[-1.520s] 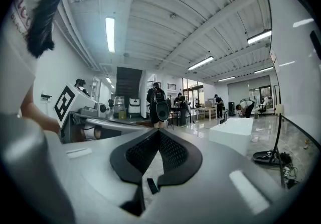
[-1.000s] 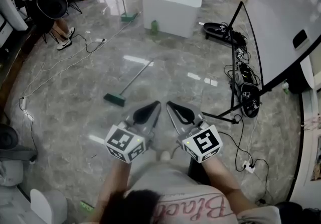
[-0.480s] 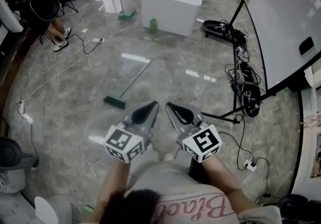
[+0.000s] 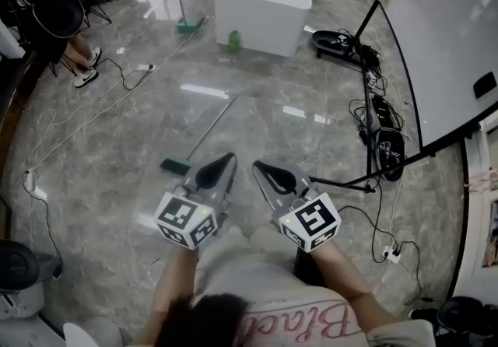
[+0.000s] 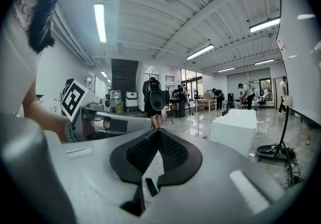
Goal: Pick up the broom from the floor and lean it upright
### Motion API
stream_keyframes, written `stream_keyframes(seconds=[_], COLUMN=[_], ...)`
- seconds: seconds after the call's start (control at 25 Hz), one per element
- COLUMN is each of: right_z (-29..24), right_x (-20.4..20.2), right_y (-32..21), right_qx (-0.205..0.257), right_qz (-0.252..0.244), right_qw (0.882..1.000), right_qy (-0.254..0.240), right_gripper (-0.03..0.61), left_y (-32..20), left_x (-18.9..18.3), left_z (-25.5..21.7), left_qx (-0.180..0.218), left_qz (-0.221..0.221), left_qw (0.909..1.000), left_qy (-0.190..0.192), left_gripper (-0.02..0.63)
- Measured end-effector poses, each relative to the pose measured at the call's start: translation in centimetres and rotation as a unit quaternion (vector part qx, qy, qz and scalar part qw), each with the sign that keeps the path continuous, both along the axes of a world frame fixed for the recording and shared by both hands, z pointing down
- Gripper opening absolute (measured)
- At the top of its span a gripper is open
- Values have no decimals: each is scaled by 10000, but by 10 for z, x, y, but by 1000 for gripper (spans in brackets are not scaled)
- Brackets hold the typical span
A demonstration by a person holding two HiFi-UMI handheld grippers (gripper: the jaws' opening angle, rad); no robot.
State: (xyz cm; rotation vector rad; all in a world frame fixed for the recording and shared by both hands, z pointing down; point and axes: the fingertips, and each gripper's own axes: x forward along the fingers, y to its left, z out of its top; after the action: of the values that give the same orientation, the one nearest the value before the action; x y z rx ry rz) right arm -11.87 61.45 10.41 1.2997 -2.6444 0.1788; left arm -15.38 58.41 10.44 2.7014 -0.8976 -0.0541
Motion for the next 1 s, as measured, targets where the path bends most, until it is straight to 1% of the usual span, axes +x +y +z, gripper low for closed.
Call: stream_keyframes(seconds=[0.12, 0.28, 0.44, 0.52, 0.76, 1.0], right_z=[6, 11, 16, 18, 29, 34], right_x=[-1, 6, 8, 8, 27, 58], right_y=[-7, -25, -40, -49, -94, -158], right_qx=[-92, -192, -199, -241, -319, -499], right_qz=[24, 183, 184, 161, 126, -77], right_qw=[9999, 9995, 9996, 9996, 9994, 9985], right_qy=[-41, -153, -4, -9, -72, -189], right_gripper=[2, 2, 2, 2, 2, 2], left_y=[-11, -26, -42, -52, -95, -157], left_x=[-5, -6, -2, 2, 22, 53], left_z=[5, 10, 16, 18, 27, 32], left_qx=[-63, -108, -202, -238, -311, -416], left_qz=[-6, 68, 92, 117, 55, -78], left_qw=[10000, 9999, 9997, 9996, 9994, 9988], left_qy=[-13, -84, -110, -115, -109, -226], left_gripper=[0, 0, 0, 0, 0, 0])
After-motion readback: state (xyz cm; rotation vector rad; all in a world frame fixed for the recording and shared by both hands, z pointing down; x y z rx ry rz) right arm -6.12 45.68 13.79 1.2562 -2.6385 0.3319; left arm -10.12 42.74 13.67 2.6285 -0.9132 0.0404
